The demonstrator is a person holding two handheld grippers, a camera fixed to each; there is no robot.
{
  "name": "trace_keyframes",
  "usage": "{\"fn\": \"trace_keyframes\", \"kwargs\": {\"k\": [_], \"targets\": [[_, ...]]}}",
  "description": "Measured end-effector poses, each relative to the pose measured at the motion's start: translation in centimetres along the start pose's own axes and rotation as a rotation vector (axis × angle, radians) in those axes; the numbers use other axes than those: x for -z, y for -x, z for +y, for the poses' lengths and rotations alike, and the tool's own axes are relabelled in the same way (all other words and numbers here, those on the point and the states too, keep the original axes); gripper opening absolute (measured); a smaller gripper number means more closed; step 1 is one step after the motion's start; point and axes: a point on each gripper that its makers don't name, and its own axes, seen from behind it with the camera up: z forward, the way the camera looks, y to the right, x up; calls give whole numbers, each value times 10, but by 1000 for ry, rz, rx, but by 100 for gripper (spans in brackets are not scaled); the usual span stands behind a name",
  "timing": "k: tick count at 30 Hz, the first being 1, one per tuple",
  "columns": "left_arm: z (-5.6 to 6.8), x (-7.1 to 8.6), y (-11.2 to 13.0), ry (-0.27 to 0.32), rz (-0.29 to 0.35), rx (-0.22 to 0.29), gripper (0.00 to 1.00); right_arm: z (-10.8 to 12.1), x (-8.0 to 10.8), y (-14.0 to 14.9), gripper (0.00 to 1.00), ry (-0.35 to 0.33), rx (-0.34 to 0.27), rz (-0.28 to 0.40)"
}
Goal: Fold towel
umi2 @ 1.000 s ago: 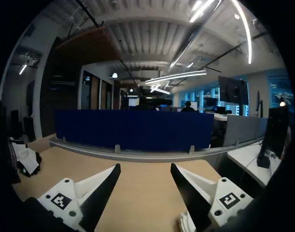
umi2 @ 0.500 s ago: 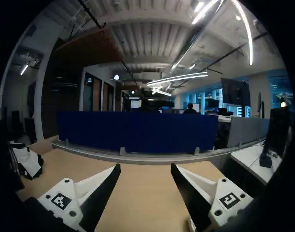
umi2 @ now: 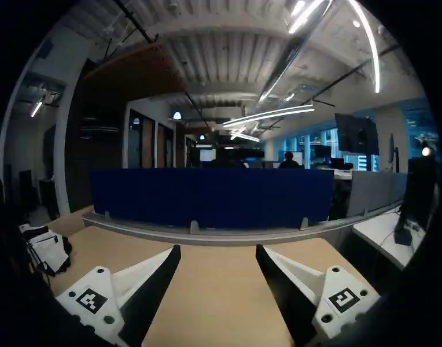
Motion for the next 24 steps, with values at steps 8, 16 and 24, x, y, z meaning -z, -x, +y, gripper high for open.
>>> {"fn": "trace_keyframes", "kwargs": {"k": [8,16,24], "targets": [[-6,-3,39,-16,1,14,91,-11,-4,16,100,-6,33,-24],[-5,-2,76,-30,10,51,91,-24,-8,31,100,-18,47,-25],[1,-3,108,-30,25,60,91,-26,-2,45,100,-24,33,0]]}}
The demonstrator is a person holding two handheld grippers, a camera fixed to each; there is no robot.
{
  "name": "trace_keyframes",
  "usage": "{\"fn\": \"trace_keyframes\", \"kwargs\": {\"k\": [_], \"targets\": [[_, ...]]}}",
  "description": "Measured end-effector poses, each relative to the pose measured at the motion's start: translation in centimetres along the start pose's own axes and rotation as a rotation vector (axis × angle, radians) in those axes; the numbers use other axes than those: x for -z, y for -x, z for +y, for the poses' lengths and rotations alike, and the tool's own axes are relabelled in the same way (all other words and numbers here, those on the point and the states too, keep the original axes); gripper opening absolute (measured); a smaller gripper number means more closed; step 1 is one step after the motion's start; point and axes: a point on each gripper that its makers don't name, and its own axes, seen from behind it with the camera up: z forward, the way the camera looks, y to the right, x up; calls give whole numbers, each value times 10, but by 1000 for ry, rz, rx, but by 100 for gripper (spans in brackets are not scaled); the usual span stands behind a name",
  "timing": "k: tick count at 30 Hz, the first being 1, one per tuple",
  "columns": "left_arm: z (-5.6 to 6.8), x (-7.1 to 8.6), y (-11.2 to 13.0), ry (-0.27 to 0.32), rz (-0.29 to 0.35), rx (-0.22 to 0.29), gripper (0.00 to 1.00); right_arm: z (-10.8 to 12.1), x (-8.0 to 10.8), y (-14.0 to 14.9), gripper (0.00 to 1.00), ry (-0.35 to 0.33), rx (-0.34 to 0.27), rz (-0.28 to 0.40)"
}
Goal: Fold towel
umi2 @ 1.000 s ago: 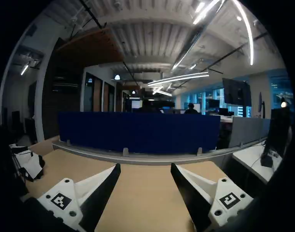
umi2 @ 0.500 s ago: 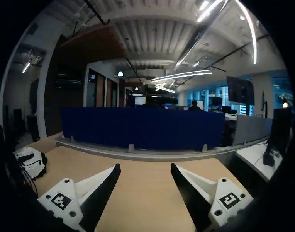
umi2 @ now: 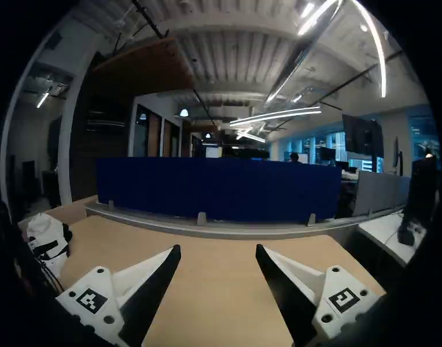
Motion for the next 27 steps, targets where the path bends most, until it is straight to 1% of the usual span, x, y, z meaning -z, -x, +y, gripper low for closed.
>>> {"fn": "trace_keyframes", "kwargs": {"k": [5,11,14,18,27], "targets": [[-1,1,14,-9,3,-7,91,7,5,10,100,2,-11,3],[1,-1,23,-4,9,6,91,12,9,21,100,6,-3,-8],[2,-2,27,-7,12,-4,91,12,9,22,100,7,1,-8],[1,-3,26,-9,16,-15,91,13,9,20,100,8,-1,-6],[-5,0,24,-15,31,4,91,13,8,19,100,6,3,-5]]}}
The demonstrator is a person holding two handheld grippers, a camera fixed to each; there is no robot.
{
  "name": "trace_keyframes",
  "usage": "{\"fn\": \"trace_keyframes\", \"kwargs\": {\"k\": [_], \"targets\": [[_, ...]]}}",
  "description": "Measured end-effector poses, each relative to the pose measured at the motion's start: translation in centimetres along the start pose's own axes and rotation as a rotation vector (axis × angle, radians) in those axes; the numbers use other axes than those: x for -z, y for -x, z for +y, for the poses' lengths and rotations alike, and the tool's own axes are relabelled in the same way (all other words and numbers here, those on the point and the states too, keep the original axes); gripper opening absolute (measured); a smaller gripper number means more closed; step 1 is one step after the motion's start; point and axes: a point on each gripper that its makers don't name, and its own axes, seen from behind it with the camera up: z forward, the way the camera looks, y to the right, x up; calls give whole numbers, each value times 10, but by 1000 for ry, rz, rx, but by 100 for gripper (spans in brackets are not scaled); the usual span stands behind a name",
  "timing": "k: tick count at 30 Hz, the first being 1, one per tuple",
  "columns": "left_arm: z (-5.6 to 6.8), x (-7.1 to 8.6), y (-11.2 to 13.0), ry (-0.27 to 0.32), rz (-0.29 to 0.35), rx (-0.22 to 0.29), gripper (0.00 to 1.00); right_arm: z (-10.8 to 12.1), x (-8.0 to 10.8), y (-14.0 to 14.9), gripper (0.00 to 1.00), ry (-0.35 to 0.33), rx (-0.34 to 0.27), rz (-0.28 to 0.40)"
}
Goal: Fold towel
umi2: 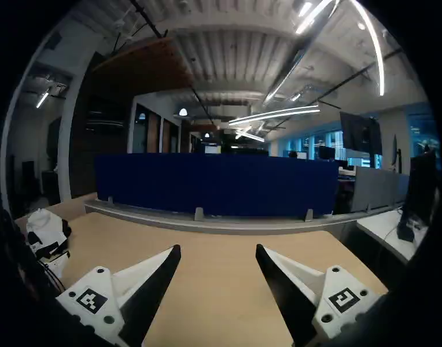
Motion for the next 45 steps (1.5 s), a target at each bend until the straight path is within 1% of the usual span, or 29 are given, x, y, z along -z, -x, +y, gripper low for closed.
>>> {"fn": "trace_keyframes", "kwargs": {"k": [9,16,22,30,33,39,45], "targets": [[-1,3,-1,0,15,-1,91,1,3,1,100,-3,-3,-1],[-2,3,-2,-4,16,-1,91,7,7,-4,100,5,-9,10],[-1,2,-3,-4,16,-1,91,19,6,-7,100,21,-16,27],[-1,2,-3,-4,16,-2,91,39,10,-20,100,39,-32,68],[-1,2,-4,-4,16,-1,92,46,9,-21,100,46,-39,76],[-1,2,-3,-4,16,-2,91,54,5,-19,100,30,-59,82],[-2,2,-4,-4,16,-1,91,63,-1,-7,100,27,-67,84]]}}
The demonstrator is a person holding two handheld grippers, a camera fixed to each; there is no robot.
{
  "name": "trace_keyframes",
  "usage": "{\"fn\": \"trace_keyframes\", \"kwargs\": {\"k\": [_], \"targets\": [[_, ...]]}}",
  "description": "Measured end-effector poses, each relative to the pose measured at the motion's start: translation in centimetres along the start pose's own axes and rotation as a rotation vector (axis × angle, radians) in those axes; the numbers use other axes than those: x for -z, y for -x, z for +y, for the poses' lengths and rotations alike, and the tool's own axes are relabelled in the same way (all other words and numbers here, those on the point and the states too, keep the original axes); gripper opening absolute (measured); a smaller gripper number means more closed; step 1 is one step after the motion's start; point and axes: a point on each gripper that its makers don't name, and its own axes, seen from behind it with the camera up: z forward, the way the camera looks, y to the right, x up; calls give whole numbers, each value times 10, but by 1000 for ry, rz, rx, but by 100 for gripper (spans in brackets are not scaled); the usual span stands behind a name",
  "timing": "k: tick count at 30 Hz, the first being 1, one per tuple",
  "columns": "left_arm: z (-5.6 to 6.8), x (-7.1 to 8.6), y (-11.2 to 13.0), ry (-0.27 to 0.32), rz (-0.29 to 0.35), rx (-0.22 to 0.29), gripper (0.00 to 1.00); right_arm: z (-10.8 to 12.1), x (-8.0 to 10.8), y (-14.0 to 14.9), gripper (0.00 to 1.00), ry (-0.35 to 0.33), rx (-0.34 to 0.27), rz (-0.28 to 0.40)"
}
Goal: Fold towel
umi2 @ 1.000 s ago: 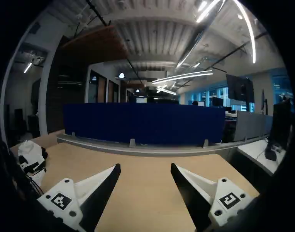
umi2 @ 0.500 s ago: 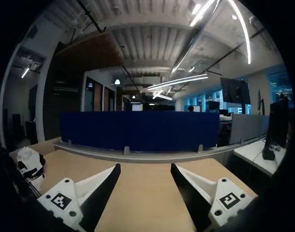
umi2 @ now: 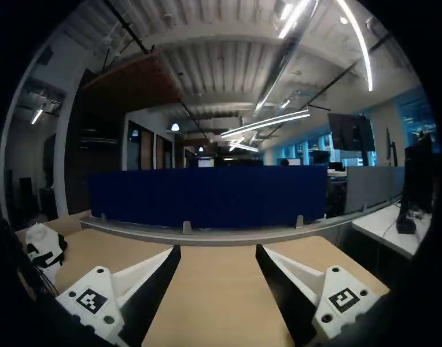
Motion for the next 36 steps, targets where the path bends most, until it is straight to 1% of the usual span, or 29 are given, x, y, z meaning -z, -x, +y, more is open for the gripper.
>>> {"fn": "trace_keyframes", "kwargs": {"k": [5,9,16,24,29,36], "targets": [[-1,0,0,0,0,0,91,24,-4,16,100,54,-29,5],[-1,0,0,0,0,0,91,37,-5,29,100,85,-32,20],[-1,1,0,0,0,0,91,42,-7,55,100,65,-22,32],[-2,0,0,0,0,0,91,51,-13,97,100,64,-18,27],[-3,0,0,0,0,0,91,51,-14,121,100,61,-10,23],[-3,1,0,0,0,0,91,52,-15,139,100,66,-30,11]]}}
